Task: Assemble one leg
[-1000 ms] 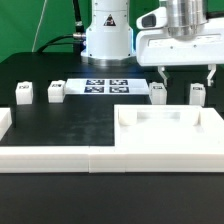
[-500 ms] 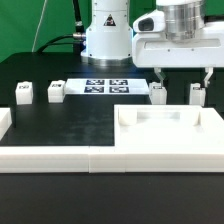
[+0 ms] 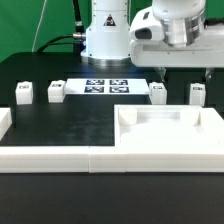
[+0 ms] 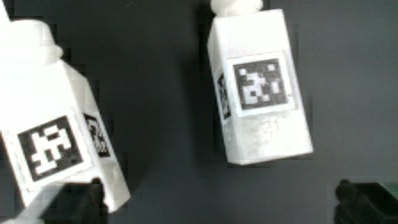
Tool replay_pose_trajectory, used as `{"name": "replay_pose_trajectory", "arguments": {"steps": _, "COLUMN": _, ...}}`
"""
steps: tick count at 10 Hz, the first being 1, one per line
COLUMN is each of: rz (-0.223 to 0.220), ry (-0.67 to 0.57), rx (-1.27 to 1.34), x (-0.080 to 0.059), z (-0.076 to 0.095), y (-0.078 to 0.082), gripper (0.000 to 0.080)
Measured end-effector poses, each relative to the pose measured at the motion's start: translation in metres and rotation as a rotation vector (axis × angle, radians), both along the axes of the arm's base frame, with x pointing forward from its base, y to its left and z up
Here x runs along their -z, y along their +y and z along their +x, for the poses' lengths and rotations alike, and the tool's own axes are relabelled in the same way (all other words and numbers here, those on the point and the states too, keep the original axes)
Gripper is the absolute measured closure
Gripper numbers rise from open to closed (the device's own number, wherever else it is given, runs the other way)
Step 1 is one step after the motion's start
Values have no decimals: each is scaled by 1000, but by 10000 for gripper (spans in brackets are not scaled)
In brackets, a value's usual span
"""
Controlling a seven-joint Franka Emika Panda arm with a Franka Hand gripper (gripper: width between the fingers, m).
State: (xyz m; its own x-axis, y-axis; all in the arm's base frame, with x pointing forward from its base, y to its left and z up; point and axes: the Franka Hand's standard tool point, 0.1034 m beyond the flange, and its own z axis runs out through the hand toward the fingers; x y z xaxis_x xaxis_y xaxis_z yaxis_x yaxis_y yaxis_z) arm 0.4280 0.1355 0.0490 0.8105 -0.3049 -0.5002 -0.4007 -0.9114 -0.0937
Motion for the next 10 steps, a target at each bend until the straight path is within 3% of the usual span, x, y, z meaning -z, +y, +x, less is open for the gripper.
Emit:
{"name": "replay_pose_trajectory", "arguments": {"steps": 3, "rz": 86, "ry": 238, "rx": -45, "x": 5, "z": -6, "y": 12, "gripper": 151}}
{"name": "replay_pose_trajectory", "arguments": {"steps": 4, "rz": 95, "ry": 265, "rx": -54, "x": 8, "z": -5, "y": 18, "gripper": 151}}
{"name": "replay_pose_trajectory", "arguments": {"steps": 7, "rz": 75, "ry": 236, "rx": -71, "x": 17, "z": -6, "y": 40, "gripper": 151}}
{"name": "replay_pose_trajectory", "arguments": {"steps": 10, "rz": 84, "ry": 234, "rx": -106, "x": 35, "z": -18, "y": 42, "gripper": 151}}
